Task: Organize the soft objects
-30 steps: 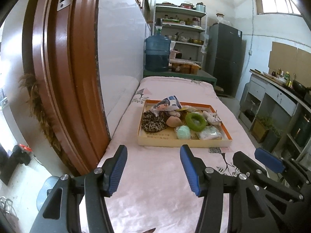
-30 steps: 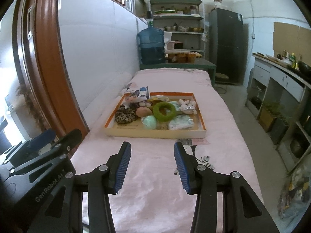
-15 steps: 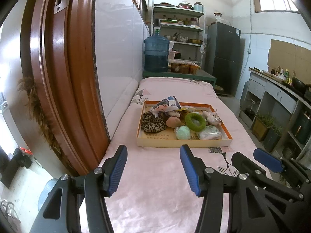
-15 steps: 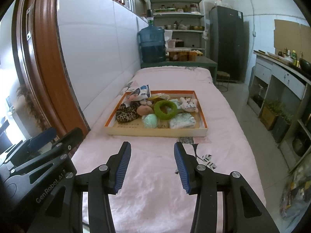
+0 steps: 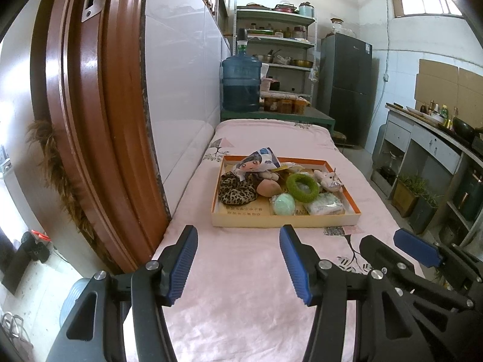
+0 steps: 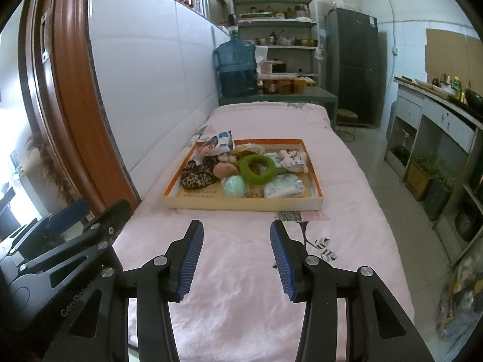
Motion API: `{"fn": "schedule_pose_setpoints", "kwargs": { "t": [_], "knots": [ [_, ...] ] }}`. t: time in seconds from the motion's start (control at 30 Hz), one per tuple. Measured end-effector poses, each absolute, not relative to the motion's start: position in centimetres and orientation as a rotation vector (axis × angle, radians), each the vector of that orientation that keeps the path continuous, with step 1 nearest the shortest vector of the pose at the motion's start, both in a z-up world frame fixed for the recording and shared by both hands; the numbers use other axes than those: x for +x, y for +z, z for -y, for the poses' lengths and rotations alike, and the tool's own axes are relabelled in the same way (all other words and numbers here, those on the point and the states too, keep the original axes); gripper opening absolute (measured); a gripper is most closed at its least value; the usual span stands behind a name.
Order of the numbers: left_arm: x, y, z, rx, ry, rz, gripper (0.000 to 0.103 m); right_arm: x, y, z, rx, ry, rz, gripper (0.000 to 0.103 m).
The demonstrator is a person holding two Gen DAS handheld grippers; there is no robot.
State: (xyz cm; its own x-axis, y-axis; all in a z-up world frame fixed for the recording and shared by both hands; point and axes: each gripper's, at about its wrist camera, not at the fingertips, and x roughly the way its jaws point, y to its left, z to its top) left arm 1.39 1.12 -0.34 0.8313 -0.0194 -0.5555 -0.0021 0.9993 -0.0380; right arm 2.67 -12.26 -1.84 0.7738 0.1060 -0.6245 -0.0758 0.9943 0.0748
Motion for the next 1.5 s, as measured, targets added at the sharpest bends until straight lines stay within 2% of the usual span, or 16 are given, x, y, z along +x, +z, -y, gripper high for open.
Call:
{"fn": "schedule_pose_setpoints", "kwargs": {
  "t": [1.5],
  "knots": [
    [1.20, -0.44, -1.08, -0.035, -0.011, -0.588, 0.057, 1.90, -1.63, 12.45, 0.049, 0.080, -0.665, 0.048]
  ]
}}
